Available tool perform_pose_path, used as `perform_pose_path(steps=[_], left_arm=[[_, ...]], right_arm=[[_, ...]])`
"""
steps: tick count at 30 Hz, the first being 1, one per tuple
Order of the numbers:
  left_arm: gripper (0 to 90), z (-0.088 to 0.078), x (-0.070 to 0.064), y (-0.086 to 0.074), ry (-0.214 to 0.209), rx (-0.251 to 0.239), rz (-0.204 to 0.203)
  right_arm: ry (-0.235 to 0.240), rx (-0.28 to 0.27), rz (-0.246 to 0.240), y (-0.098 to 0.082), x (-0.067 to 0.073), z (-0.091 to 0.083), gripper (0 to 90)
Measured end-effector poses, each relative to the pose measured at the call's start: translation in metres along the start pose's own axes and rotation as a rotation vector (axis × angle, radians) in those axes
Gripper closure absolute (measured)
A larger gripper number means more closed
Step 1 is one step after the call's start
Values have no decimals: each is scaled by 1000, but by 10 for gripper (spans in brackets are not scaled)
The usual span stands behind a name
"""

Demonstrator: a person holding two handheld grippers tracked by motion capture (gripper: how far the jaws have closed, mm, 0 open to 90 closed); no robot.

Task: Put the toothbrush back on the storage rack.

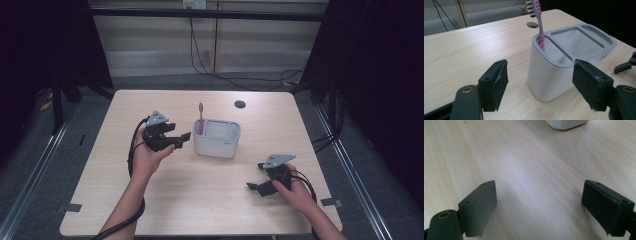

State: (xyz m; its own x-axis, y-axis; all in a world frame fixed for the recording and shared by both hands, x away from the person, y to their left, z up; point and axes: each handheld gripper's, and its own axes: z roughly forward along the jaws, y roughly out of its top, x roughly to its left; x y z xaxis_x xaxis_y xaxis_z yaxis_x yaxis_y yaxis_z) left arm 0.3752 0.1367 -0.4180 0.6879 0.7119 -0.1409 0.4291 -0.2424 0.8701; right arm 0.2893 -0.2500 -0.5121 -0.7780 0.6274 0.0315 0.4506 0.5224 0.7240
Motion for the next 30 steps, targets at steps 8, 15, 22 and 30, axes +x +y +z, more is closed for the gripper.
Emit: perform_pose_path(steps=[8, 15, 22, 30], left_arm=[[265, -5, 2, -3, -4, 1, -3], [245, -7, 4, -9, -1, 5, -9], [225, -9, 7, -16, -5, 14, -20], [186, -13, 8, -21, -17, 24, -6]], right_arm=[[0, 0, 0, 0, 0, 0, 123], [0, 0, 0, 0, 0, 0, 123], [0, 0, 0, 0, 0, 0, 123], [0, 0, 0, 0, 0, 0, 123]])
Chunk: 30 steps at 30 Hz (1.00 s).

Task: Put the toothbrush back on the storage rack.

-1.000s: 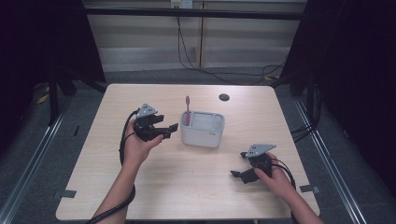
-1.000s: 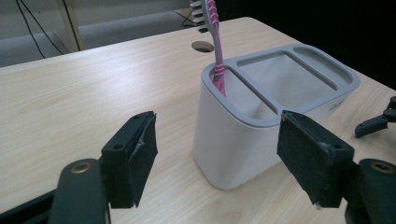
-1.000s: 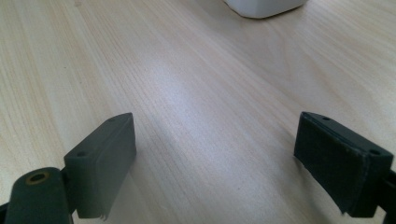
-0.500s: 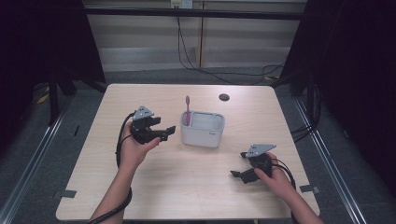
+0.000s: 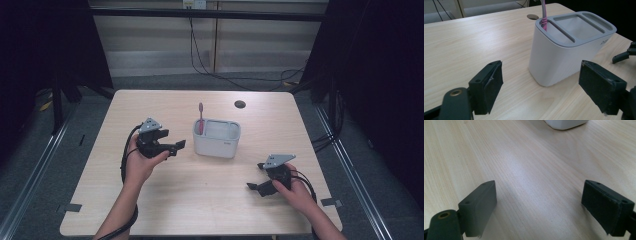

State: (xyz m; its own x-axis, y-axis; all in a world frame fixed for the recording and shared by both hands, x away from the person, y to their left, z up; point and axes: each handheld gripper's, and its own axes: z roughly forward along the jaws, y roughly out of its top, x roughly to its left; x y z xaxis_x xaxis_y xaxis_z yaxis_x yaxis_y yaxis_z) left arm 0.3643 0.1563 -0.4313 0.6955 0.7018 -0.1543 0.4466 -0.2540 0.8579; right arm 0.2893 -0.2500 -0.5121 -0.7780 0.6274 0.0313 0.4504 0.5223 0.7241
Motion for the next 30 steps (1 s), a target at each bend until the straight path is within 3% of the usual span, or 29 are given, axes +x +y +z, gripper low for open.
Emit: perform_pose_path(steps=[8, 12, 30], left_arm=[[178, -7, 4, -12, 5, 25, 12], [178, -8, 6, -18, 12, 35, -9], [184, -17, 14, -44, 26, 62, -3]], right_arm=[[0, 0, 0, 0, 0, 0, 123], [0, 0, 0, 0, 0, 0, 123], [0, 0, 0, 0, 0, 0, 123]])
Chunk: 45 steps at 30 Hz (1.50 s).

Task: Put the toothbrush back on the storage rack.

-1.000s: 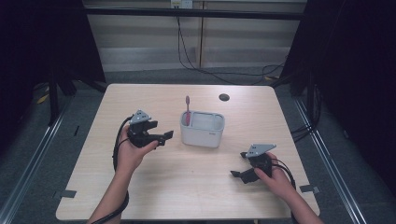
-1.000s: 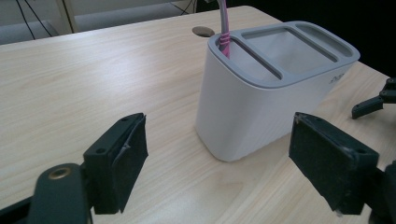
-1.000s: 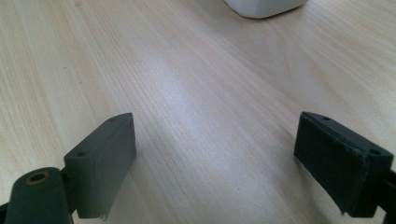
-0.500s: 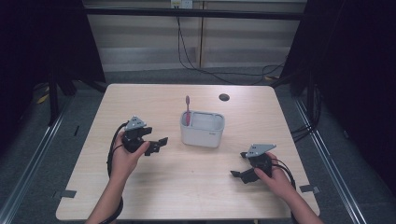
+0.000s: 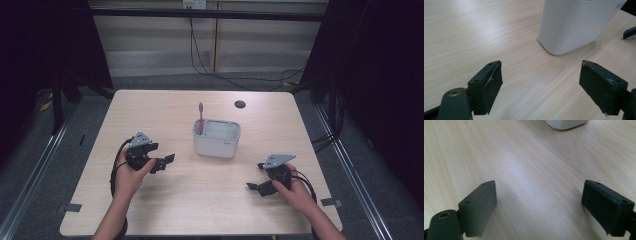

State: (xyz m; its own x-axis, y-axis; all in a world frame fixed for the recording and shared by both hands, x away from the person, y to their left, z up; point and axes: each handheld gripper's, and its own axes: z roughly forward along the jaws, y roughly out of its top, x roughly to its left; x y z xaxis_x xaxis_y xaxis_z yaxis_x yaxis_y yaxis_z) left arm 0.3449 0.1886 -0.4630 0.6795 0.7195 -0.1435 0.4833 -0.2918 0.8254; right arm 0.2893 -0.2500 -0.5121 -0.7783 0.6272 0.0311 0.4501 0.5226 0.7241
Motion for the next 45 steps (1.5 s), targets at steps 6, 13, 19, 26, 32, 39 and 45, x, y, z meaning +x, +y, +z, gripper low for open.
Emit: perform_pose_path(steps=[6, 13, 19, 26, 32, 39, 45], left_arm=[[184, -2, 3, -7, 5, 13, -6], [189, -3, 7, -15, 12, 24, -17], [191, -3, 10, -22, 30, 52, -7], [196, -2, 13, -29, 40, 65, -11], [196, -3, 16, -33, 54, 79, -16], [196, -2, 17, -36, 61, 92, 6], [196, -1, 16, -38, 69, 101, 12]], right_arm=[[0, 0, 0, 0, 0, 0, 123], [0, 0, 0, 0, 0, 0, 123], [0, 0, 0, 0, 0, 0, 123], [0, 0, 1, 0, 0, 0, 123], [0, 0, 0, 0, 0, 0, 123], [0, 0, 0, 0, 0, 0, 123], [0, 0, 1, 0, 0, 0, 123]])
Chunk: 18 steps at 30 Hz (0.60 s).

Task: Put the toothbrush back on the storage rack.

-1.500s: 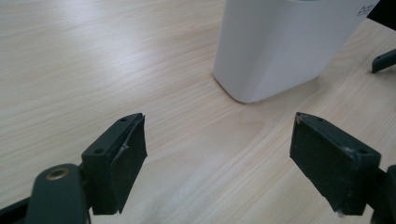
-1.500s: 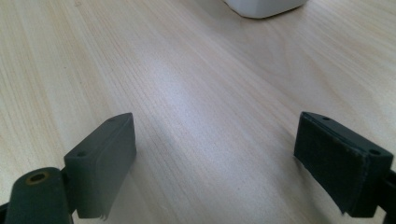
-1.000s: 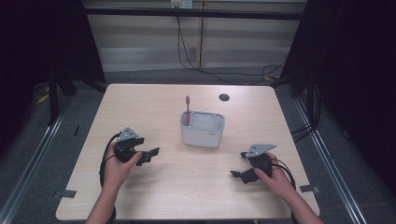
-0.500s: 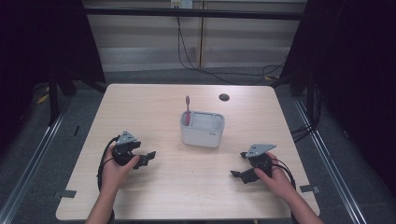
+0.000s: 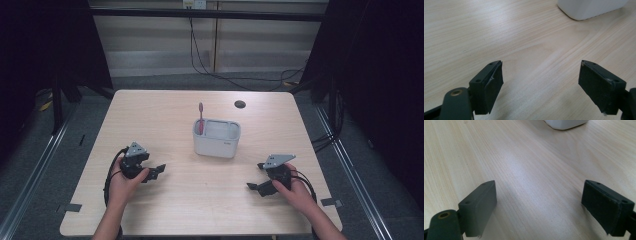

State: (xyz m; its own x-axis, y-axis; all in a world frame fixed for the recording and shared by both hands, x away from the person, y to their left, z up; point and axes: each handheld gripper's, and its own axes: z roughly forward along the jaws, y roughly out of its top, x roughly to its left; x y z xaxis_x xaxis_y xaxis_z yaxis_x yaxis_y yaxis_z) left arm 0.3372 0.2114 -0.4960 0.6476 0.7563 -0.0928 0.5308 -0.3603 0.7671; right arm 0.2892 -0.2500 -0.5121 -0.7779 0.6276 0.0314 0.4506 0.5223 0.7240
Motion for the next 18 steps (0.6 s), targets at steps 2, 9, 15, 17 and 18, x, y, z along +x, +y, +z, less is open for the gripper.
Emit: perform_pose_path(steps=[2, 9, 15, 17, 18], left_arm=[[196, 0, -1, -1, 4, 4, 5], [191, 3, -1, -4, 1, 30, 8], [189, 5, -2, -6, 5, 48, 27], [189, 5, -3, -6, 6, 51, 28], [189, 5, -3, -6, 7, 58, 31]], right_arm=[[0, 0, 0, 0, 0, 0, 123], [0, 0, 0, 0, 0, 0, 123], [0, 0, 0, 0, 0, 0, 123], [0, 0, 0, 0, 0, 0, 123], [0, 0, 0, 0, 0, 0, 123]])
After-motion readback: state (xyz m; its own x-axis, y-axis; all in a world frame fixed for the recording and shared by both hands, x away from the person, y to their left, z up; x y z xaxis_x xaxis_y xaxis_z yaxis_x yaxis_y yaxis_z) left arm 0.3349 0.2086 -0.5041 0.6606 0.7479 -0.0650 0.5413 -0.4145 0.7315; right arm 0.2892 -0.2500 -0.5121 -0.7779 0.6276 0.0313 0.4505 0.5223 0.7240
